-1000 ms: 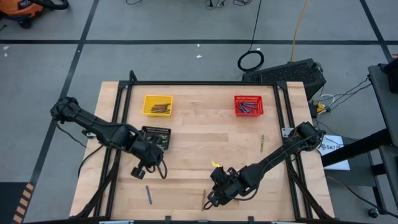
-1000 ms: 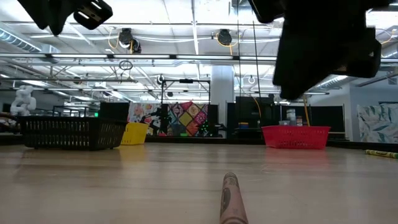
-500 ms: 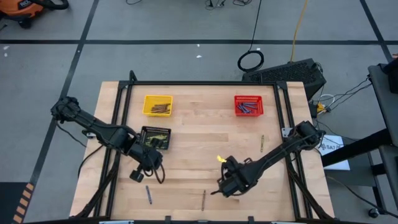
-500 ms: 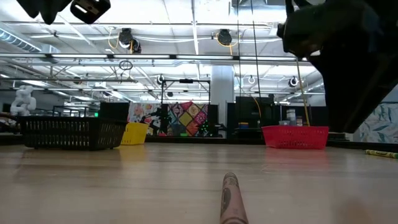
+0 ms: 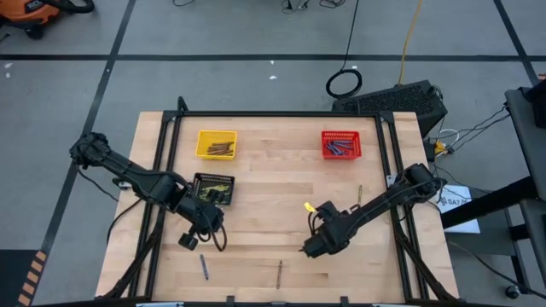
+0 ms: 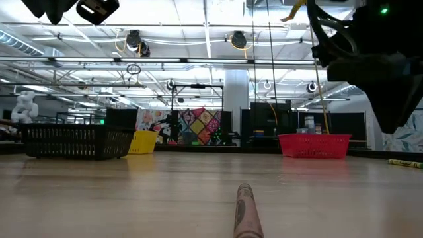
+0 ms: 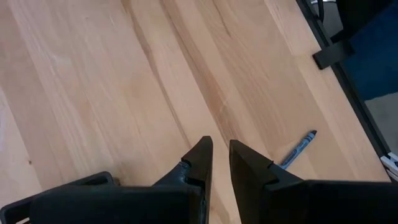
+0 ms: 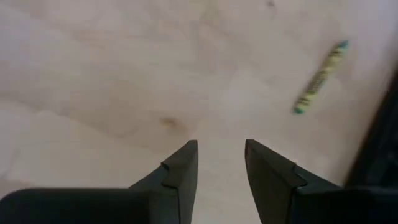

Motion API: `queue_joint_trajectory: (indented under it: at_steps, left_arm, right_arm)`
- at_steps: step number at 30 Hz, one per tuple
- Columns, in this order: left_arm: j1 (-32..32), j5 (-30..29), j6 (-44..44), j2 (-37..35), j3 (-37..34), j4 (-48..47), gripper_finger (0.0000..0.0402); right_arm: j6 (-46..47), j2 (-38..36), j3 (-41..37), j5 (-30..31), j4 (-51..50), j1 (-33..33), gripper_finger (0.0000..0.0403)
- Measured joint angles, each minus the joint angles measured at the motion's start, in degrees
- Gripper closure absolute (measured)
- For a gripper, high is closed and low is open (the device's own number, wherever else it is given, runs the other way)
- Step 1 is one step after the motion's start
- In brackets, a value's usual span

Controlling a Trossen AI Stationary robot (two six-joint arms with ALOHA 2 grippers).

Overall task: Sort crayons
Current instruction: Put the green crayon into the black bin

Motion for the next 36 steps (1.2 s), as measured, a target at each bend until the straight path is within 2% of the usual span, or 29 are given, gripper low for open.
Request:
queue_joint_trajectory:
  at_steps: [10, 16, 20, 25, 28, 36]
  left_arm:
    - [0.0, 0.0, -0.1, 0.0, 0.0, -0.4, 0.0349]
    - [0.0, 0.0, -0.2, 0.0, 0.0, -8.7, 0.0349]
    - [0.0, -0.5, -0.2, 0.0, 0.0, -9.4, 0.0349]
    - [0.0, -0.5, -0.2, 0.0, 0.0, -8.3, 0.0349]
    - [0.0, -0.5, -0.2, 0.0, 0.0, -7.5, 0.0349]
    - [0.0, -1.3, -0.1, 0.0, 0.0, -5.5, 0.0349]
  right_arm:
    - [-3.5, 0.0, 0.0, 0.1, -9.7, -3.6, 0.0282]
    - [-6.3, 0.0, 0.0, 1.7, -10.7, -4.9, 0.0282]
    - [-5.9, -1.8, -3.5, 3.1, -10.7, -5.6, 0.0287]
    - [2.3, -9.8, -13.8, 2.5, -8.6, -6.0, 0.0302]
    - [6.8, -17.0, -20.4, 0.0, -2.7, -5.8, 0.0311]
    - [16.9, -32.5, -33.0, -0.1, 8.9, -5.4, 0.0323]
